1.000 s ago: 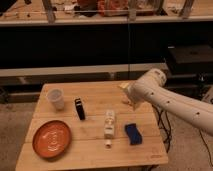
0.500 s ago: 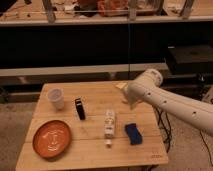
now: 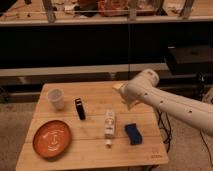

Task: Knock the eraser over

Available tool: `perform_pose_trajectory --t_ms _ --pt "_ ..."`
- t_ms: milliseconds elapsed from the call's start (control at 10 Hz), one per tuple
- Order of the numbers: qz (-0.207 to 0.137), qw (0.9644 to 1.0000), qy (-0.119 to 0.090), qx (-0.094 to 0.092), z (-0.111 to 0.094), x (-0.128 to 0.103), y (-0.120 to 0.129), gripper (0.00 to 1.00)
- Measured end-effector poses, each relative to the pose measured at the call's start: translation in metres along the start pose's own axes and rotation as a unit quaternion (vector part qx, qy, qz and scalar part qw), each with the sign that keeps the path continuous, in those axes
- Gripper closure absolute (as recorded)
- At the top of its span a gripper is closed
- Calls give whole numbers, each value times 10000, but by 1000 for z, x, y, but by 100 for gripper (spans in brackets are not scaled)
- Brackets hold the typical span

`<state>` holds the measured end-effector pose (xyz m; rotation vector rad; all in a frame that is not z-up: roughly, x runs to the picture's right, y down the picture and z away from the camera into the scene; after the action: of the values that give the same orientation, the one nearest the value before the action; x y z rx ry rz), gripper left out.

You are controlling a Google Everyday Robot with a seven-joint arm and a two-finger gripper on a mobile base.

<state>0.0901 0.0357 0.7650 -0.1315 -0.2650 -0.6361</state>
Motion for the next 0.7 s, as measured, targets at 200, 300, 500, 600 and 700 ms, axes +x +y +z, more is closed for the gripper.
perform_pose_trajectory --t_ms 200,300,500,600,700 --pt "-87 10000 -13 8 2 -2 -1 20" --pt "-165 9999 -39 20 5 -6 -5 20" --pt "-260 9996 -77 31 9 -12 -11 20" --pt "-302 9995 -86 37 9 -13 -13 20" --pt "-377 9992 -105 41 11 -15 -14 20"
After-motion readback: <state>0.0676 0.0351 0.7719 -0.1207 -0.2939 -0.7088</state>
